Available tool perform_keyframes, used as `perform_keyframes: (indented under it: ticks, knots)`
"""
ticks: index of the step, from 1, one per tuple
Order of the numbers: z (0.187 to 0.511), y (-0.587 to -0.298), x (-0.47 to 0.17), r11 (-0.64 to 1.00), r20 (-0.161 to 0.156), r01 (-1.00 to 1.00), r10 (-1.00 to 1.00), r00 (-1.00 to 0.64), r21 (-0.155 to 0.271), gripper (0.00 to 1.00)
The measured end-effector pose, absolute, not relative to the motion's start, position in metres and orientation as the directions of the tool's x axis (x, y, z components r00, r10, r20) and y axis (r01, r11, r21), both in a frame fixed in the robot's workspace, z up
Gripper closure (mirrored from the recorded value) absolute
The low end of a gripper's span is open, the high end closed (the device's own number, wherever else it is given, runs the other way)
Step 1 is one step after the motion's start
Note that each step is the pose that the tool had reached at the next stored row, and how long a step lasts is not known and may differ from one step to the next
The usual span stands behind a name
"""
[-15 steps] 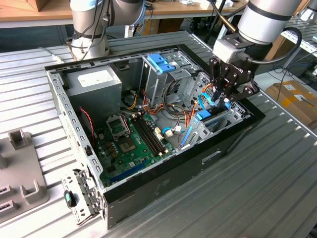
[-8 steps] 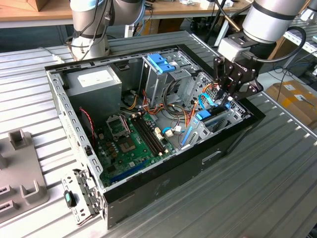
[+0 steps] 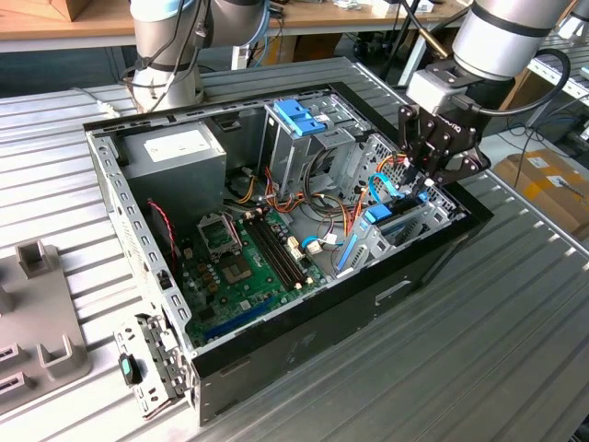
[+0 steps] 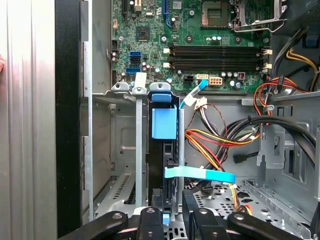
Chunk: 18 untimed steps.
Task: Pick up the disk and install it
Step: 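Insert the second disk wire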
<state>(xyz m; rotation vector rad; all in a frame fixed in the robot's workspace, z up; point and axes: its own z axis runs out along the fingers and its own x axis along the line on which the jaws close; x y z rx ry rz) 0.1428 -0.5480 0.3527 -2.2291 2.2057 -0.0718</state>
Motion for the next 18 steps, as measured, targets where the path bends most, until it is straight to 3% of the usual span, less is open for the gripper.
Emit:
perform_keyframes:
  ticks: [12,18]
  knots:
    - [0.364,-0.548,0.143,-0.015,0.03,-0.999,-0.999,0.014,-0.036,0.7]
    - [0.364,-0.548,0.143,-0.108,0.03,-0.994,-0.994,0.107,-0.036,0.7]
